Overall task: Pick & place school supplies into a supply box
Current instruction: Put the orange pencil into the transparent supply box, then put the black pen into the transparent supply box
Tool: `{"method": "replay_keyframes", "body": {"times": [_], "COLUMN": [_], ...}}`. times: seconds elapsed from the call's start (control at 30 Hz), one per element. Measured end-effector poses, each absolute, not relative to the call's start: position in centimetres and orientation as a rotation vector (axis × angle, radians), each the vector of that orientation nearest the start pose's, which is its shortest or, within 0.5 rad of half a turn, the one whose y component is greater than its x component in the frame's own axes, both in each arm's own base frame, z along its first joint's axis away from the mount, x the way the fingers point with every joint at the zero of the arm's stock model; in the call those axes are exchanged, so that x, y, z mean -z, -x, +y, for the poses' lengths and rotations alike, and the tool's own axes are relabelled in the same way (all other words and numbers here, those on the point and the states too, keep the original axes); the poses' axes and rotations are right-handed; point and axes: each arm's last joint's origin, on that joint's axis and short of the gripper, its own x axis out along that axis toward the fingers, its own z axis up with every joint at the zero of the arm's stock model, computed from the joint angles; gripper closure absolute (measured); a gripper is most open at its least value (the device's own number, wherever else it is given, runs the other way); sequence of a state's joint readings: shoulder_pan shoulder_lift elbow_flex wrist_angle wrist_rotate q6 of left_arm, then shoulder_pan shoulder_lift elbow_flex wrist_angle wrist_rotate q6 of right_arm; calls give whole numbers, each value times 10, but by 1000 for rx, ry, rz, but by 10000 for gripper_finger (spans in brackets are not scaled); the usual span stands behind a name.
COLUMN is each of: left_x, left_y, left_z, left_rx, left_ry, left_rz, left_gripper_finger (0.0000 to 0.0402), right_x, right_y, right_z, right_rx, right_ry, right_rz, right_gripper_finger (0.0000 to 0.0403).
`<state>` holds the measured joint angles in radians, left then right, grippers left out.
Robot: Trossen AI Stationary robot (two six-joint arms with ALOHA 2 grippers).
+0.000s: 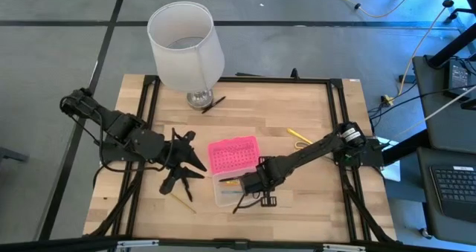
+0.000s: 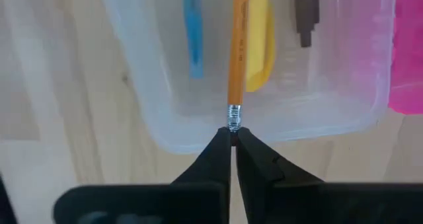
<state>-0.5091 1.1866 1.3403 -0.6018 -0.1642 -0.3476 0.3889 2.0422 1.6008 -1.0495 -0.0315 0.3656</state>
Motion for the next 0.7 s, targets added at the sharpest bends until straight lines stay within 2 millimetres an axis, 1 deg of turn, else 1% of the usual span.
{"method": "replay_keyframes", "body": {"times": [0.1,0.27,0.4,0.6,0.7], "left_x": [-403,-403,-403,-403,-403], "left_y": [-213,-213,-213,-213,-213], "left_z": [-113,-113,-113,-113,-113], "left_rx": [264,270,274,284,288], "left_ry": [172,147,124,81,69], "left_rz": [475,471,468,462,460], "left_gripper_finger": [313,313,313,313,313], "right_x": [-186,-183,-183,-184,-192], "right_y": [-363,-363,-364,-365,-362], "right_z": [150,150,150,151,149], "right_rx": [-63,-65,-70,-69,-13], "right_ry": [-25,-23,-27,-34,-56], "right_rz": [1513,1512,1496,1487,1531], "right_gripper_finger": [375,361,345,306,292]}}
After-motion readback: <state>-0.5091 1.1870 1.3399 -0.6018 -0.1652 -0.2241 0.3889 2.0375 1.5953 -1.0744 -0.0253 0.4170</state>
